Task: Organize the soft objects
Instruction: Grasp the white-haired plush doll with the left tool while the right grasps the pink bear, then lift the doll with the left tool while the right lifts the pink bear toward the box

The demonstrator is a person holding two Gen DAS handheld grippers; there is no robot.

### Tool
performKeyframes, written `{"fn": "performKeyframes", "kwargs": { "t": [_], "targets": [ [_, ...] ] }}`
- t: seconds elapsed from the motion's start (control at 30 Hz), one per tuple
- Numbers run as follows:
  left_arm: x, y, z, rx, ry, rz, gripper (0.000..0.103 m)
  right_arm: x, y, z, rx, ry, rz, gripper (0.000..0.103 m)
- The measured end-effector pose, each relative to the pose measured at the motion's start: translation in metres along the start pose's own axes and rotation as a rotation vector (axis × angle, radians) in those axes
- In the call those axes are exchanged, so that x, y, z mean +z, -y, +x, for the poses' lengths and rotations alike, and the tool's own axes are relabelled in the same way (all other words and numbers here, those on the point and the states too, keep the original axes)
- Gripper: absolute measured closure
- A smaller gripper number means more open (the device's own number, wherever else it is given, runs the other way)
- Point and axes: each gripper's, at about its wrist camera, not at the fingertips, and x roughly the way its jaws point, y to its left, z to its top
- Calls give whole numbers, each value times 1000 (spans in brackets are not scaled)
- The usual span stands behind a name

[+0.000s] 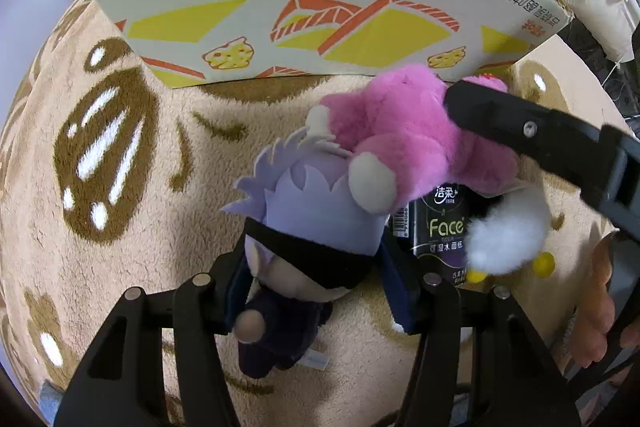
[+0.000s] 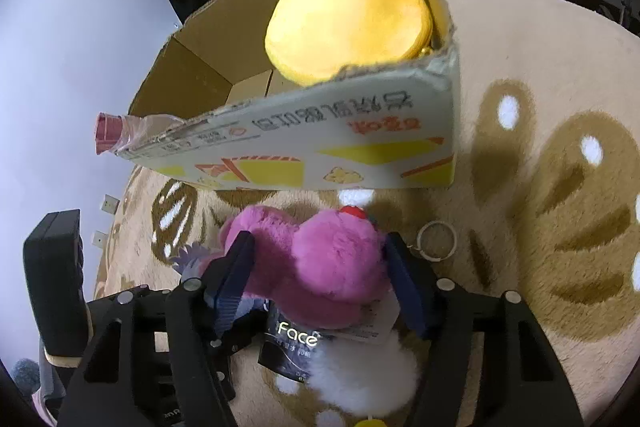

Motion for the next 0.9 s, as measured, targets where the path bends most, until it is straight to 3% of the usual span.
{"fn": "performKeyframes", "kwargs": {
  "t": [0.03,0.07,0.27,0.63,0.9],
  "targets": [
    [0,-2,-1,-3,1,-5,47,1,0,-2,-4,9,1,45],
    [0,-4,-1,-10,2,-11,47,1,1,-4,-17,17,-2,59],
    [0,-13,-5,-12,8,-12,49,3,4,-3,-9,10,16,59],
    [-6,-34,-33,67,52,-73,49,2,-7,-18,-53,79,-68,64],
    [-15,-43,-71,114,188,-88,49,1,-7,-33,-85,126,-81,64]
  ]
}}
